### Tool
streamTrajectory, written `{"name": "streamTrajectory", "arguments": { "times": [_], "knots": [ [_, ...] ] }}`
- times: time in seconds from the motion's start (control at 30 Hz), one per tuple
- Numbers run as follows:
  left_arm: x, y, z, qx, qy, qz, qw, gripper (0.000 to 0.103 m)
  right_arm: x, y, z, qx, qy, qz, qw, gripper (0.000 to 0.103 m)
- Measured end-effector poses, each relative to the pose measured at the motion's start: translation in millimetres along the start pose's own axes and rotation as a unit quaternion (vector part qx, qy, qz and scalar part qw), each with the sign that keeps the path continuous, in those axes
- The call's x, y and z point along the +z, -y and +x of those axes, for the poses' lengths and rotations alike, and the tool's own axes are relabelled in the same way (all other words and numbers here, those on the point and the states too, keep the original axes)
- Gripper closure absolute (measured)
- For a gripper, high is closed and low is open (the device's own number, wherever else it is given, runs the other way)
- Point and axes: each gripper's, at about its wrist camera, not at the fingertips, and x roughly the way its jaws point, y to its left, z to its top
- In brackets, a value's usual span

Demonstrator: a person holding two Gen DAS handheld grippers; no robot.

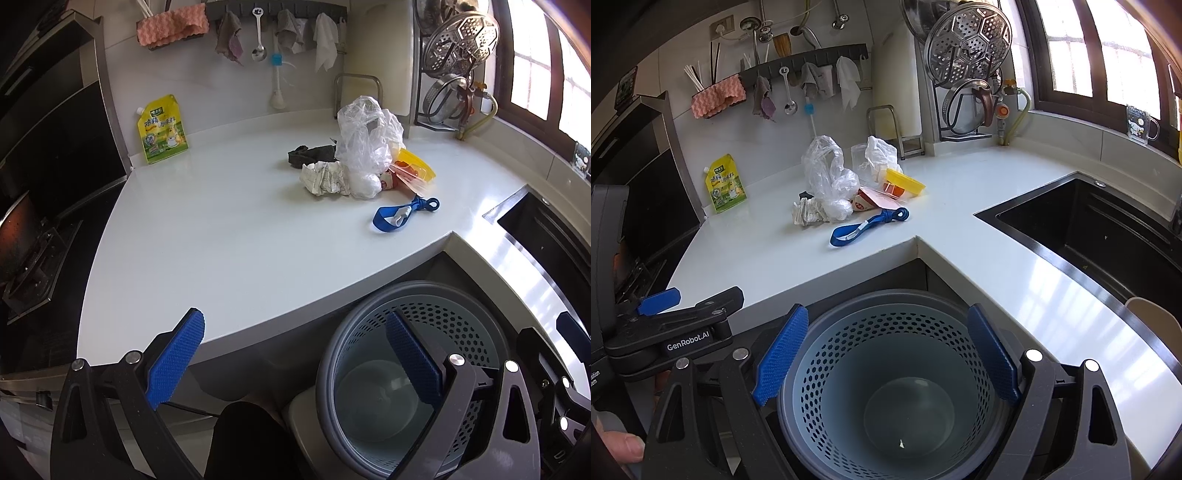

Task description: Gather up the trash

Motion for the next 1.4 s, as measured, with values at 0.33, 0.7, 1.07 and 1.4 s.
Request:
{"name": "streamTrajectory", "arguments": {
  "times": [0.33, 0.7, 1.07, 1.4],
  "knots": [
    [0.0, 1.8, -0.2, 0.001, -0.001, 0.002, 1.0, 0.006, -0.2, -1.0, -0.1, 0.001, -0.002, -0.002, 1.0, 0.019],
    [0.4, 3.3, -1.2, 0.0, 0.001, 0.003, 1.0, 0.006, 0.5, -1.6, -1.0, 0.002, -0.001, -0.003, 1.0, 0.019],
    [-0.8, 1.7, 3.1, 0.0, 0.0, -0.001, 1.0, 0.006, -2.5, 0.8, 4.1, 0.001, -0.006, 0.0, 1.0, 0.019],
    [12.6, -9.2, 24.6, 0.019, 0.013, -0.011, 0.9997, 0.006, 10.0, 11.2, 33.4, -0.001, -0.015, -0.002, 1.0, 0.019]
  ]
}}
